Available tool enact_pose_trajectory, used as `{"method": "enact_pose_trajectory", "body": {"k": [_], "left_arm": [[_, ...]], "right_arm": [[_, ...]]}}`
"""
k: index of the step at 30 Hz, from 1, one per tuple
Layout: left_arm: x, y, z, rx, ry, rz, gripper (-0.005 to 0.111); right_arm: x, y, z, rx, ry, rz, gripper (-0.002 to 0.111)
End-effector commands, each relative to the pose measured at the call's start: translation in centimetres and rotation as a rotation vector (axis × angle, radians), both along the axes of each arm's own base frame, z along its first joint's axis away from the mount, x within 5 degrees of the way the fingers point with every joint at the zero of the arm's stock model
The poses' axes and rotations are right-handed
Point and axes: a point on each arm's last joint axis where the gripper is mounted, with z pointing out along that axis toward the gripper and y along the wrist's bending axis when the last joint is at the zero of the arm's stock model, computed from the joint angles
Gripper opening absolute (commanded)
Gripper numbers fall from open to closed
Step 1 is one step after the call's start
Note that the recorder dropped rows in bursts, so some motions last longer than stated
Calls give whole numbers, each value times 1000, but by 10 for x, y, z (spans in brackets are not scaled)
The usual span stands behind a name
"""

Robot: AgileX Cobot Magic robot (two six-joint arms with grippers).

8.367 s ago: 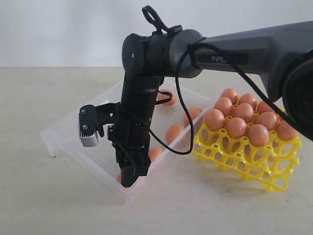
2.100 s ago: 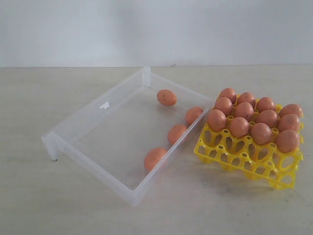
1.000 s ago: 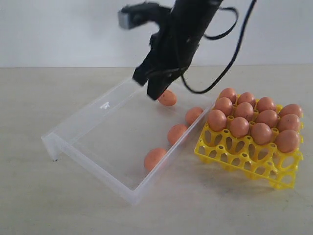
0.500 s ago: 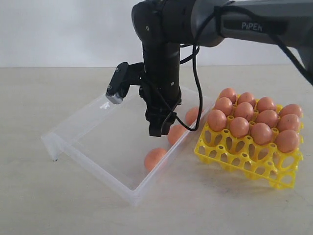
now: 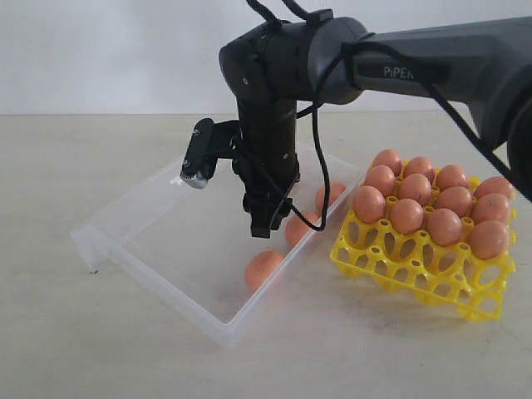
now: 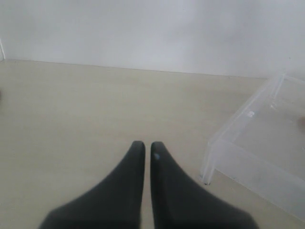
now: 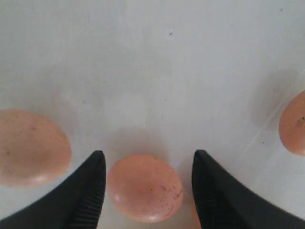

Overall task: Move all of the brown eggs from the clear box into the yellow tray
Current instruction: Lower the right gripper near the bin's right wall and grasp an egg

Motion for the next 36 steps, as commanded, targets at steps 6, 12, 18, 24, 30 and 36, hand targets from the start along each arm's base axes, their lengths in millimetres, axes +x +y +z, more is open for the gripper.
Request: {"method": "enact_pose_trajectory", "body": {"k": [6,12,18,24,30,36], "left_arm": [[0,0,0,0,-7,-3,4],[0,0,0,0,-7,-3,4],[0,0,0,0,-7,-3,4],[0,0,0,0,-7,-3,4],[0,0,0,0,-7,-3,4],[0,0,0,0,-7,-3,4]], "right_arm": [[18,-25,-2,55,-36,-206,47],[18,-34,-3,146,76,-322,47],[14,-37,-4,186,171,-306,47],[14,-48,-13,166,185,-315,47],[15,-62,-25,110,169,-316,47],[27,-60,-26,162,51,-305,47]]}}
